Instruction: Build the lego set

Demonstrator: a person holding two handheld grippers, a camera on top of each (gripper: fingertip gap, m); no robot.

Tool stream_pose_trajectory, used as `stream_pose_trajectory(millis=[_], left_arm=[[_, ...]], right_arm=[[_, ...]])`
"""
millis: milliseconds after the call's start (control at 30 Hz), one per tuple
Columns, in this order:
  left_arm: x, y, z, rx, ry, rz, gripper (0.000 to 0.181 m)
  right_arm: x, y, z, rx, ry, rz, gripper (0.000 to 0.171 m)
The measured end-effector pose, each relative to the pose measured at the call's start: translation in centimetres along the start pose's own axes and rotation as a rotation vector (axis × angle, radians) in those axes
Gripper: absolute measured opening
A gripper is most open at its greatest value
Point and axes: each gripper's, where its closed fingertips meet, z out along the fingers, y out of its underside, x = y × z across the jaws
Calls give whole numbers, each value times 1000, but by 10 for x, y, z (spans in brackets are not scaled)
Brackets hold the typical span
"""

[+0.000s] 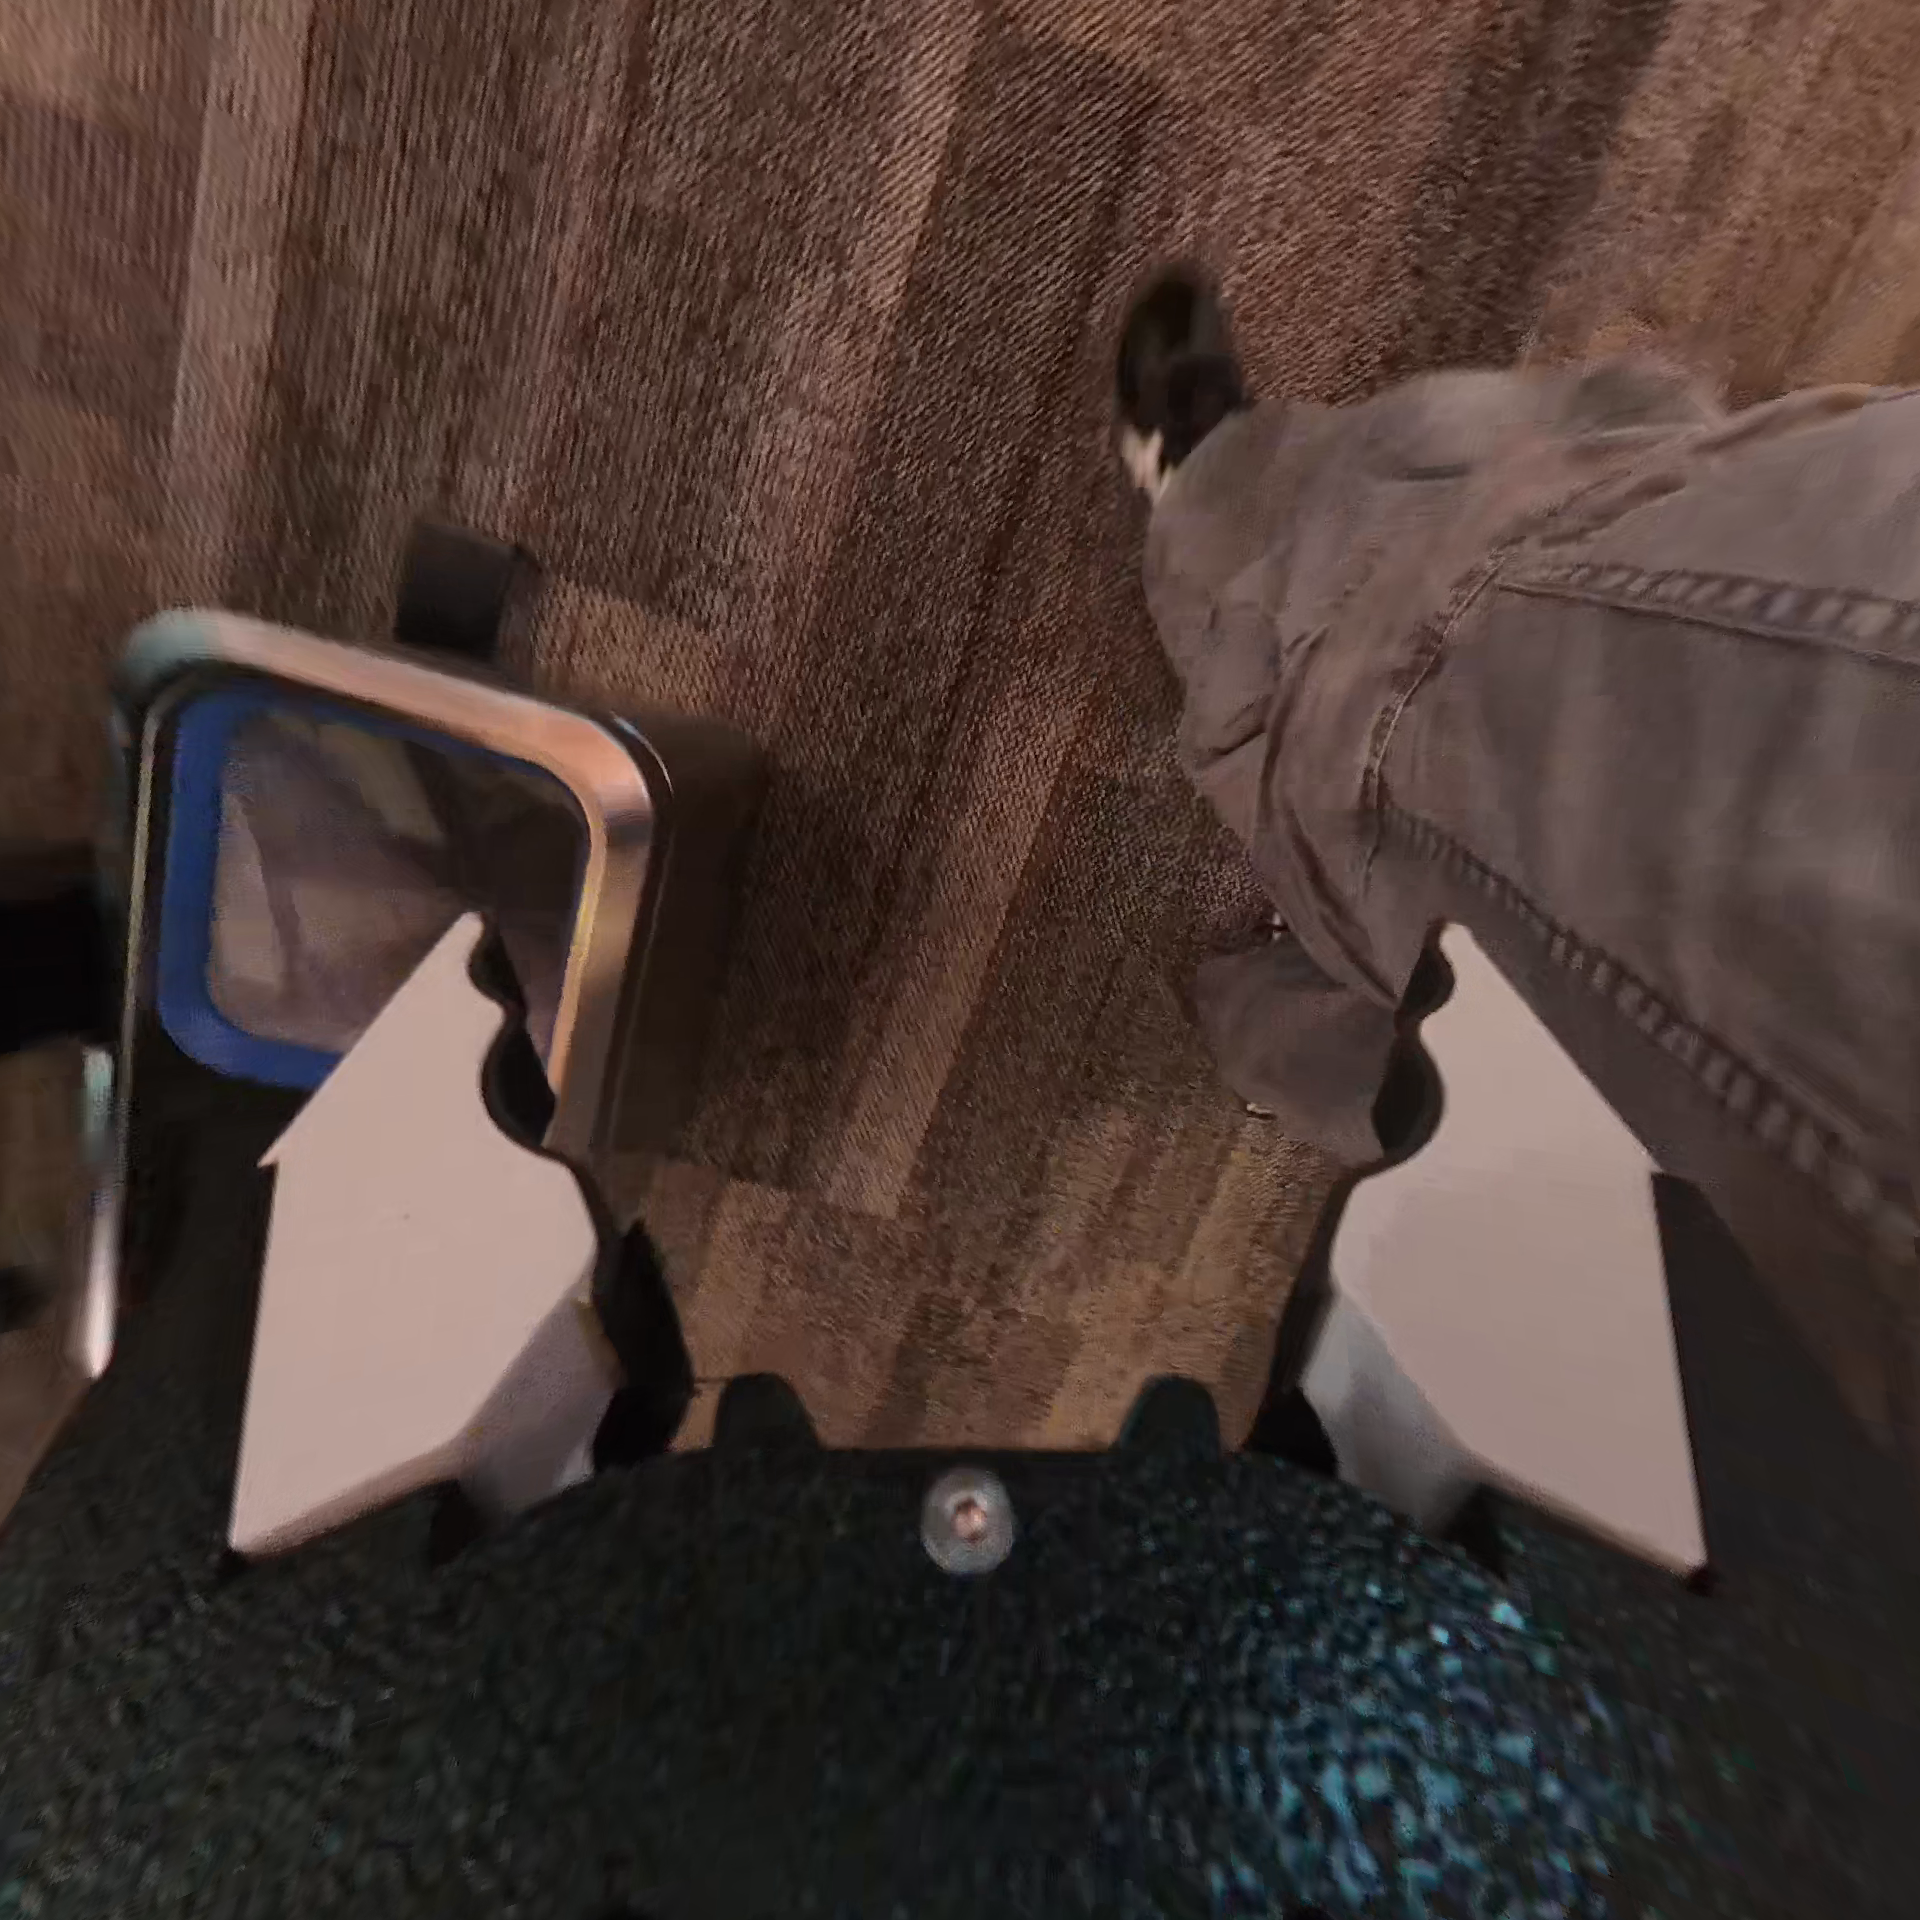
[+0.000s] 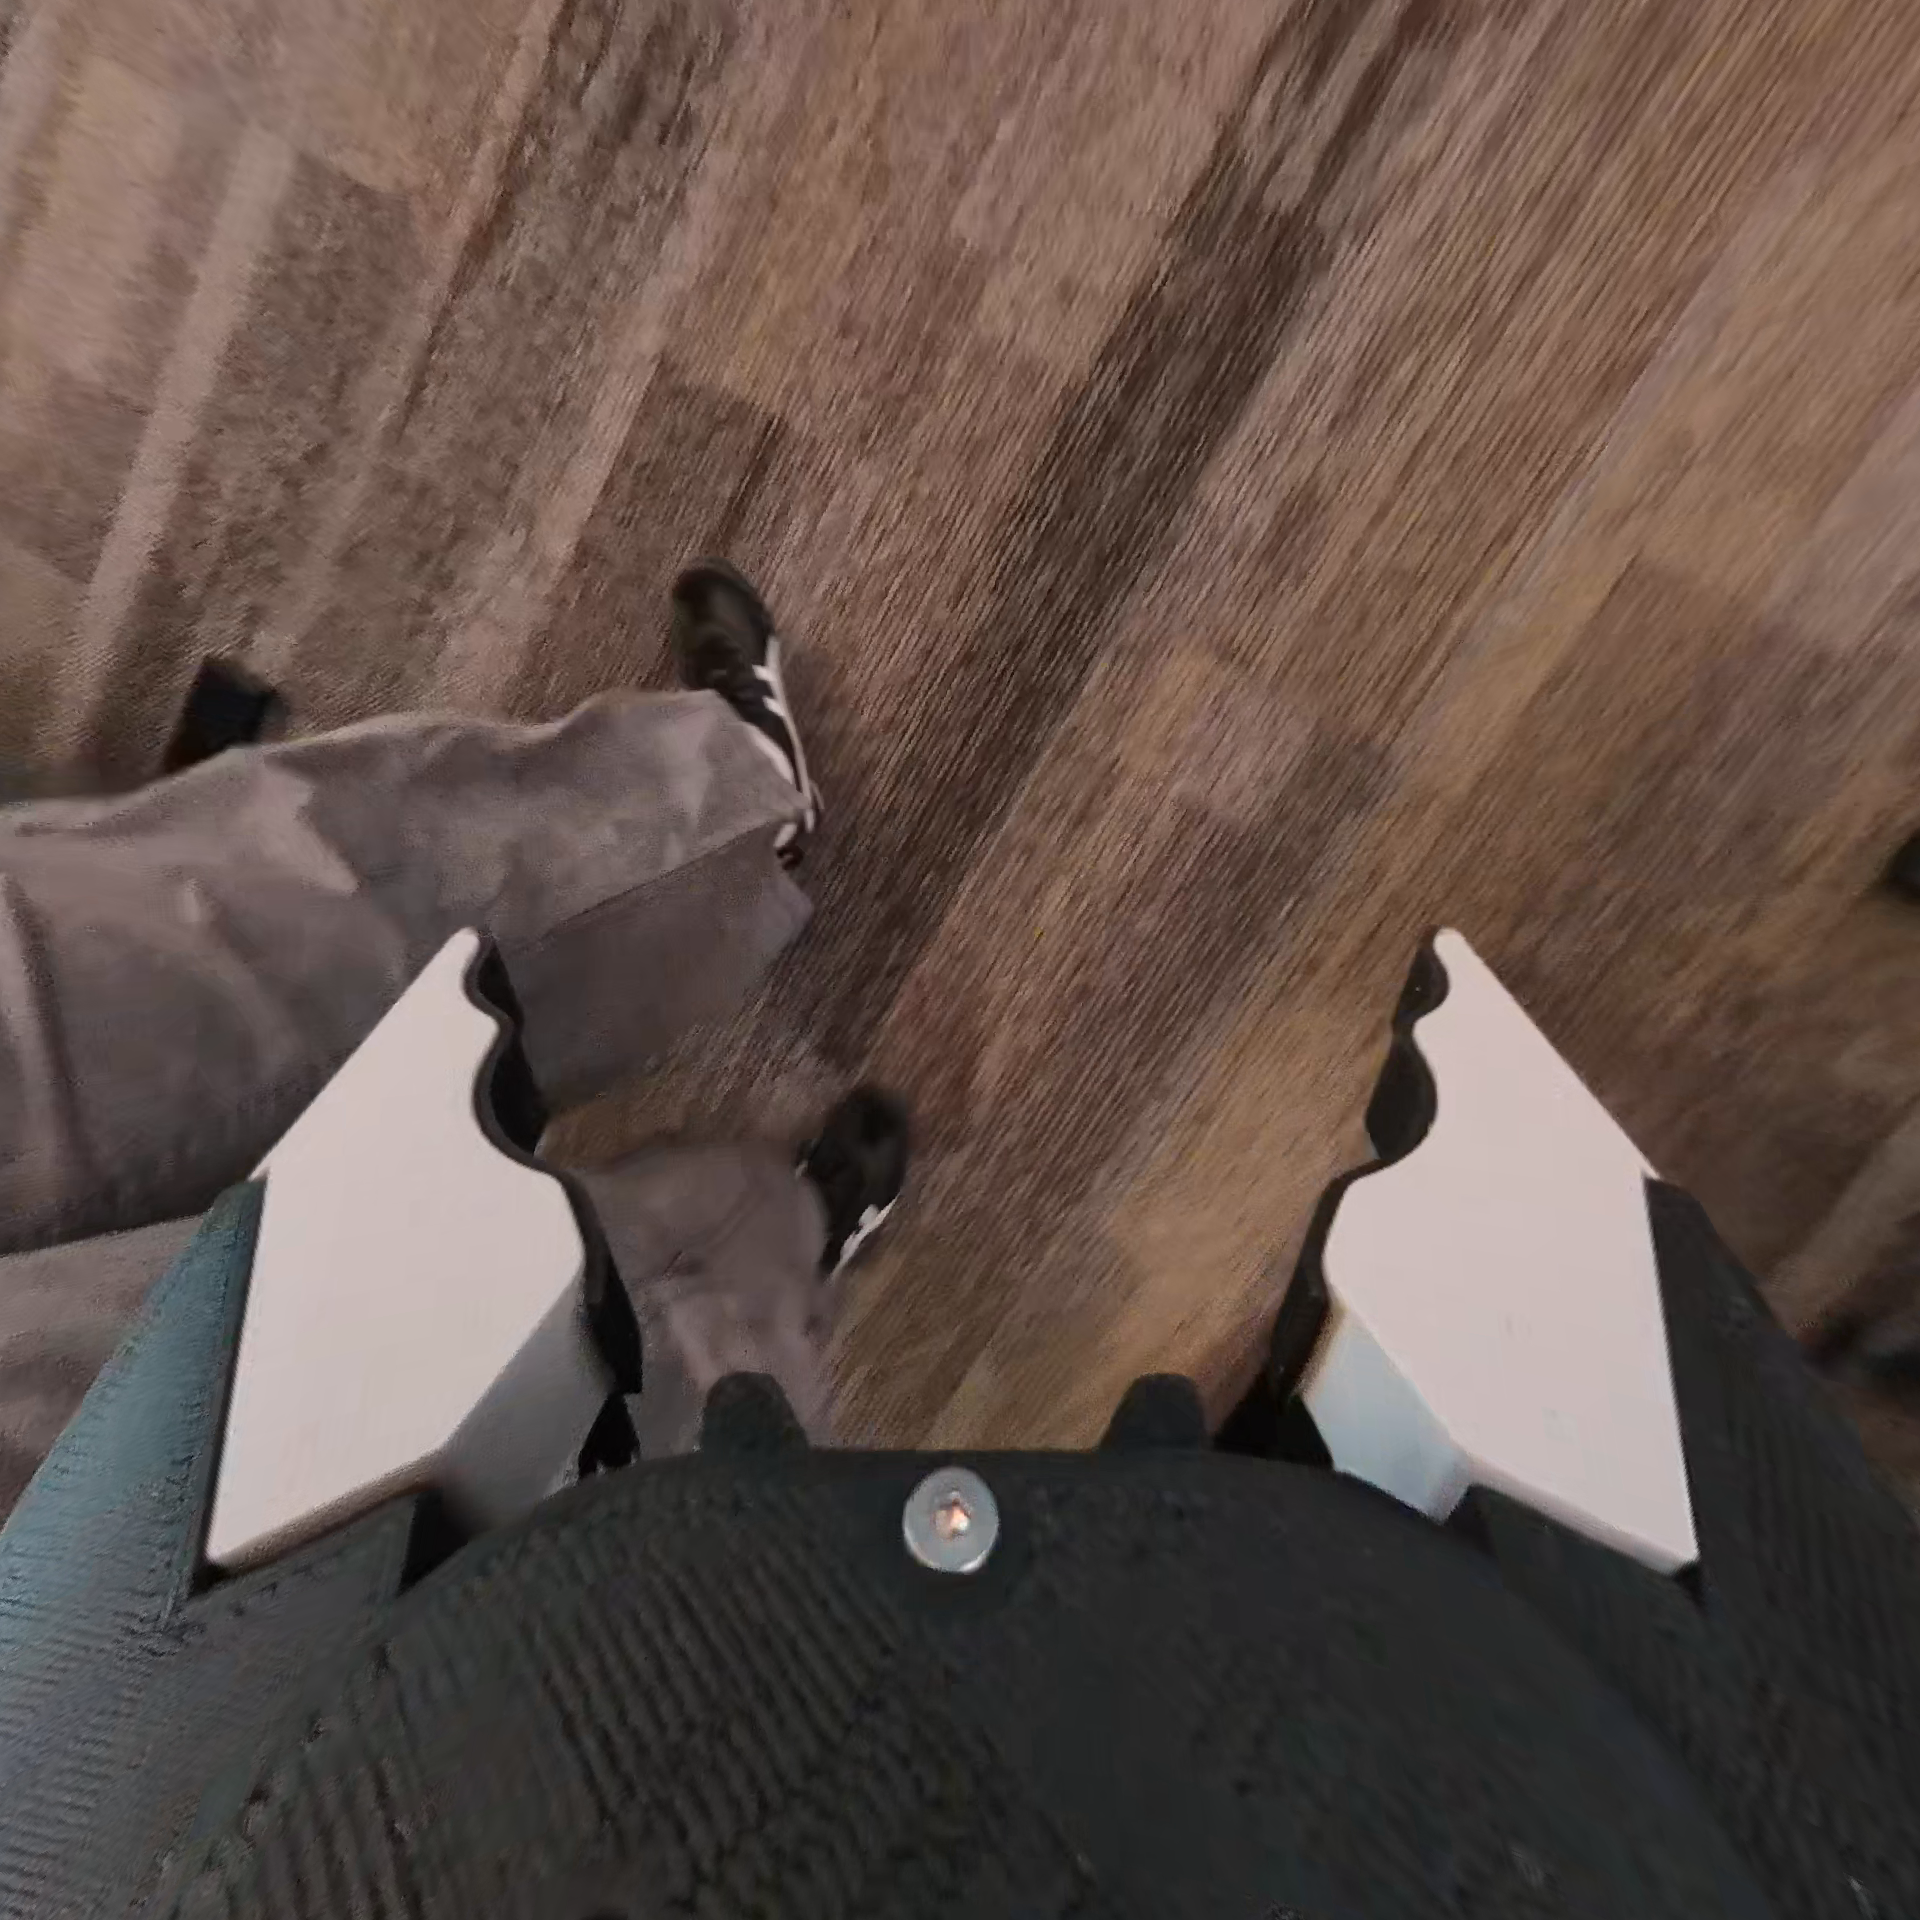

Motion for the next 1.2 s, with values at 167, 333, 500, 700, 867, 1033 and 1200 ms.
stream_pose_trajectory(millis=[167,333,500,700,867,1033,1200], left_arm=[[-9,-20,40,-121,-11,-265,159],[-23,-166,61,-4,19,-245,154],[-58,-355,87,163,44,-145,156],[-116,-533,101,431,-41,-230,156],[-132,-528,141,300,-48,-580,148],[-86,-490,148,176,-43,-992,117],[-43,-466,150,55,-143,-1263,80]], right_arm=[[12,-157,56,113,87,-171,160],[-34,-363,82,344,48,-420,160],[-89,-574,88,660,192,-742,139],[-187,-755,143,858,123,-1084,109],[-278,-858,242,828,-157,-1209,97],[-384,-886,350,541,-523,-1333,84],[-478,-869,462,177,-746,-1352,63]])
